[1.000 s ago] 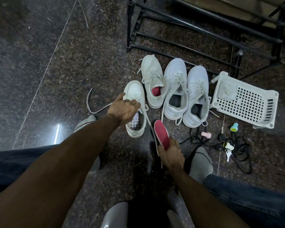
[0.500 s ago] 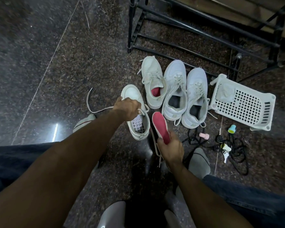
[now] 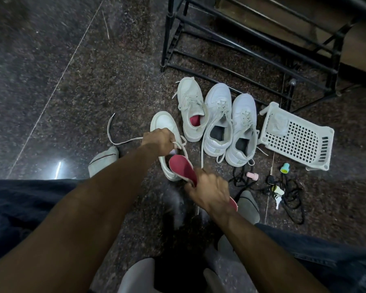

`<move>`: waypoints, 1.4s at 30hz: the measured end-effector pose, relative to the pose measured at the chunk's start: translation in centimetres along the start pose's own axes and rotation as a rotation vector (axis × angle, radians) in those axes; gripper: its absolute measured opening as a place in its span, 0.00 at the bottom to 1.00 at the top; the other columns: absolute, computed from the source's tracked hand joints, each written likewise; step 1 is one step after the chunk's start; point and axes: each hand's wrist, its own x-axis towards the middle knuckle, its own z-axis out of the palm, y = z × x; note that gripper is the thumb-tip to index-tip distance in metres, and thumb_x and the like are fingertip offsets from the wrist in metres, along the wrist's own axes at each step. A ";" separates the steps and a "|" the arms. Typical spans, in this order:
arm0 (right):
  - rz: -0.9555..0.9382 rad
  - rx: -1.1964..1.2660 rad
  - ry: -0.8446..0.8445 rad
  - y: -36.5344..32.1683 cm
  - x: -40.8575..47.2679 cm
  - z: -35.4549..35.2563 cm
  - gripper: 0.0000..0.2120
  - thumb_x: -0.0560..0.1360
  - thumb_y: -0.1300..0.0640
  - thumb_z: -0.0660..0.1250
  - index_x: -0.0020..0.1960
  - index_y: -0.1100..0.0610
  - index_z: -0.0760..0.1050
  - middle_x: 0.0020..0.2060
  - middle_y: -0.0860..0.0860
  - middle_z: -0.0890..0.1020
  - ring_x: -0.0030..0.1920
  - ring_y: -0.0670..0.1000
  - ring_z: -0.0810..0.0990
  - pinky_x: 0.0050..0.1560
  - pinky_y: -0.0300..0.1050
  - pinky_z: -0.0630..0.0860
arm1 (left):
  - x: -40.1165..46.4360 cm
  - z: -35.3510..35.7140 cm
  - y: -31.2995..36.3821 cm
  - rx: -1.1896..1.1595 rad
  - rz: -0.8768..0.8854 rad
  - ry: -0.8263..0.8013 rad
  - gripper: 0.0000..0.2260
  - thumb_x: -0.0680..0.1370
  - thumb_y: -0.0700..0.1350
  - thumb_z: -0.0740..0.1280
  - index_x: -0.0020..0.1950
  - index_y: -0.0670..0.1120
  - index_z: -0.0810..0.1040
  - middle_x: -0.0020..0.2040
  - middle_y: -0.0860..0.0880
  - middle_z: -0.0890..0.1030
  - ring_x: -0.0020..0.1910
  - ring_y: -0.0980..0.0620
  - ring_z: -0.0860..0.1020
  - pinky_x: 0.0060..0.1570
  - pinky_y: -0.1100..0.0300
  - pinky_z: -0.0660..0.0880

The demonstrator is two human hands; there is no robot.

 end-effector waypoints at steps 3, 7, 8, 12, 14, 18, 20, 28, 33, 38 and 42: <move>0.027 -0.009 -0.012 -1.3 0.9 -0.3 0.19 0.77 0.43 0.61 0.60 0.56 0.72 0.54 0.56 0.79 0.51 0.60 0.81 0.49 0.50 0.75 | -0.2 1.0 0.0 -0.034 -0.037 -0.003 0.13 0.75 0.54 0.68 0.58 0.54 0.80 0.59 0.49 0.81 0.60 0.46 0.77 0.61 0.52 0.70; 0.104 0.014 -0.062 -2.4 2.8 -0.1 0.20 0.75 0.43 0.65 0.59 0.56 0.75 0.54 0.57 0.81 0.53 0.60 0.81 0.50 0.49 0.75 | -0.8 1.7 0.0 -0.102 -0.065 -0.006 0.10 0.74 0.52 0.69 0.54 0.54 0.82 0.56 0.49 0.82 0.56 0.46 0.79 0.57 0.53 0.75; 0.125 0.028 -0.070 -2.5 3.1 0.1 0.20 0.75 0.43 0.66 0.59 0.56 0.74 0.54 0.57 0.81 0.53 0.60 0.81 0.50 0.49 0.75 | -0.8 1.7 0.0 -0.116 -0.066 -0.008 0.10 0.74 0.53 0.69 0.54 0.54 0.82 0.55 0.49 0.82 0.56 0.46 0.79 0.56 0.53 0.75; 0.086 0.022 -0.029 -2.3 2.5 1.6 0.31 0.72 0.42 0.69 0.66 0.56 0.63 0.59 0.55 0.75 0.56 0.60 0.79 0.49 0.53 0.76 | -0.7 1.6 -0.2 -0.169 -0.081 -0.036 0.10 0.73 0.53 0.70 0.53 0.54 0.82 0.54 0.50 0.82 0.54 0.47 0.79 0.54 0.54 0.75; 0.053 -0.060 -0.050 -1.7 1.5 2.1 0.40 0.68 0.39 0.72 0.70 0.56 0.58 0.60 0.54 0.71 0.57 0.59 0.77 0.48 0.55 0.77 | -0.5 1.7 -0.2 -0.185 -0.082 -0.042 0.09 0.72 0.53 0.71 0.51 0.53 0.82 0.53 0.50 0.82 0.54 0.47 0.79 0.53 0.54 0.76; 0.088 -0.126 -0.075 -0.3 0.2 1.4 0.36 0.71 0.39 0.69 0.68 0.57 0.60 0.61 0.54 0.72 0.57 0.58 0.78 0.48 0.52 0.76 | -0.4 1.7 -0.1 -0.200 -0.067 -0.045 0.08 0.73 0.51 0.72 0.50 0.52 0.83 0.51 0.51 0.83 0.53 0.47 0.80 0.53 0.54 0.77; 0.096 -0.076 -0.068 -0.1 -0.1 1.1 0.30 0.72 0.41 0.68 0.66 0.57 0.65 0.59 0.55 0.76 0.55 0.58 0.80 0.49 0.50 0.76 | -0.4 1.6 0.0 -0.202 -0.070 -0.042 0.07 0.73 0.50 0.72 0.50 0.52 0.83 0.51 0.50 0.83 0.52 0.47 0.80 0.52 0.55 0.77; 0.157 0.096 -0.015 -2.6 3.1 1.5 0.26 0.72 0.44 0.69 0.62 0.54 0.62 0.54 0.55 0.81 0.52 0.60 0.81 0.44 0.49 0.70 | -0.7 1.7 -0.2 -0.210 -0.062 -0.047 0.06 0.73 0.49 0.71 0.49 0.51 0.83 0.52 0.50 0.83 0.52 0.48 0.80 0.46 0.60 0.72; 0.179 0.183 0.005 -3.1 4.2 2.1 0.32 0.69 0.42 0.71 0.64 0.54 0.60 0.59 0.54 0.72 0.57 0.59 0.77 0.50 0.53 0.75 | -0.5 1.7 -0.5 -0.215 -0.052 -0.073 0.07 0.72 0.51 0.72 0.48 0.51 0.83 0.51 0.50 0.83 0.52 0.48 0.80 0.51 0.56 0.76; 0.034 0.005 -0.009 -1.0 1.5 2.0 0.39 0.70 0.39 0.69 0.72 0.53 0.56 0.60 0.52 0.68 0.60 0.57 0.73 0.51 0.54 0.75 | -0.4 1.6 -0.1 -0.198 -0.041 -0.082 0.07 0.72 0.51 0.72 0.48 0.50 0.83 0.49 0.50 0.83 0.51 0.48 0.80 0.53 0.53 0.77; 0.035 0.062 -0.032 -0.1 0.8 2.3 0.24 0.74 0.42 0.64 0.65 0.53 0.66 0.59 0.52 0.70 0.59 0.57 0.75 0.53 0.51 0.74 | -0.6 1.5 0.0 -0.201 -0.052 -0.090 0.09 0.72 0.51 0.72 0.50 0.50 0.84 0.51 0.50 0.83 0.52 0.48 0.80 0.54 0.52 0.78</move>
